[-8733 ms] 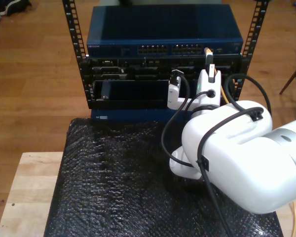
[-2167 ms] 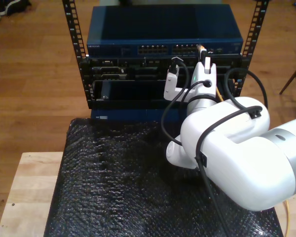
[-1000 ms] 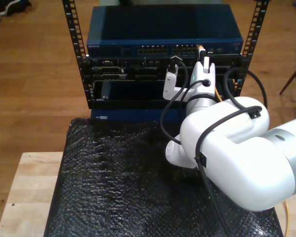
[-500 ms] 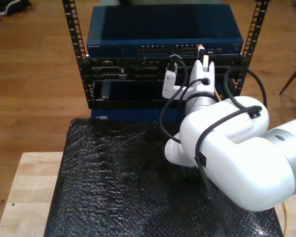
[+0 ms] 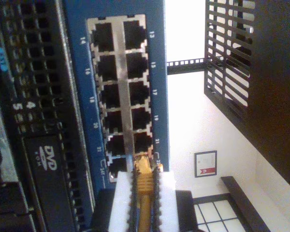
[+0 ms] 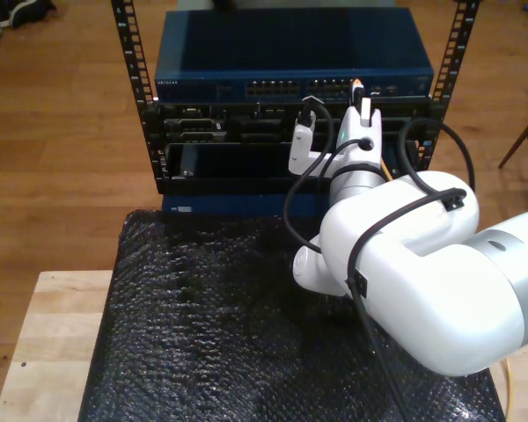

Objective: Grab the cable and plug it in

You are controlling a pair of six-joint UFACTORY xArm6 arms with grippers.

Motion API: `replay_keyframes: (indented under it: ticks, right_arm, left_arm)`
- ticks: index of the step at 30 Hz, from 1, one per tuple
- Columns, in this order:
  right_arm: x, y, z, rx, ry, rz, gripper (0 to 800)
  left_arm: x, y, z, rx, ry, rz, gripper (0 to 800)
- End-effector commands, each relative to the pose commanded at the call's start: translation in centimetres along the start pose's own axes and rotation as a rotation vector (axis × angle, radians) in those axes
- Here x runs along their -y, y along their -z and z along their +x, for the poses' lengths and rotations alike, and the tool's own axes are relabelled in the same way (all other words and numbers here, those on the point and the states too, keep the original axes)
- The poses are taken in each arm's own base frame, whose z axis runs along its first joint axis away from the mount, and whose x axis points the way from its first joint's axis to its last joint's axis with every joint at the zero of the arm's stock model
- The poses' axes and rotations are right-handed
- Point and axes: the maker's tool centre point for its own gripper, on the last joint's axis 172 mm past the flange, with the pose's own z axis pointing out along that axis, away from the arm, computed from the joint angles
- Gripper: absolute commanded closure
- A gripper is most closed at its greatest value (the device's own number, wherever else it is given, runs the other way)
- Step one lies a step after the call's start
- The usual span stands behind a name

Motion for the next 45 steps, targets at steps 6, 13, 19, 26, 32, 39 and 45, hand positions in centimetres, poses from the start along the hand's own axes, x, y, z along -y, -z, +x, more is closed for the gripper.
replay_keyframes:
  ticks: [6,13,19,26,32,39,45]
  right_arm:
    - [0.0,0.0,0.0,-0.001,0.001,-0.001,800]
    - [0.0,0.1,0.4,-0.016,-0.002,-0.002,696]
    - [0.1,0.3,0.4,-0.017,0.002,0.003,573]
    - [-0.5,0.7,0.1,-0.017,0.006,0.007,482]
    - [-1.1,1.6,-0.5,-0.019,0.013,0.027,446]
    - [-0.9,2.7,-1.1,-0.030,0.019,0.105,367]
    - [-0.3,3.4,-1.4,-0.044,0.019,0.185,293]
  left_arm:
    - [0.0,0.0,0.0,0.000,0.002,0.000,0]
    - [0.0,0.0,0.0,0.000,0.000,0.000,0]
    - [0.0,0.0,0.0,0.000,0.002,0.000,0]
    - [0.0,0.0,0.0,0.000,0.003,0.001,0]
    - [0.0,0.0,0.0,0.000,0.002,0.000,0]
    - [0.0,0.0,0.0,0.000,0.000,0.000,0]
    - [0.0,0.0,0.0,0.000,0.003,0.001,0]
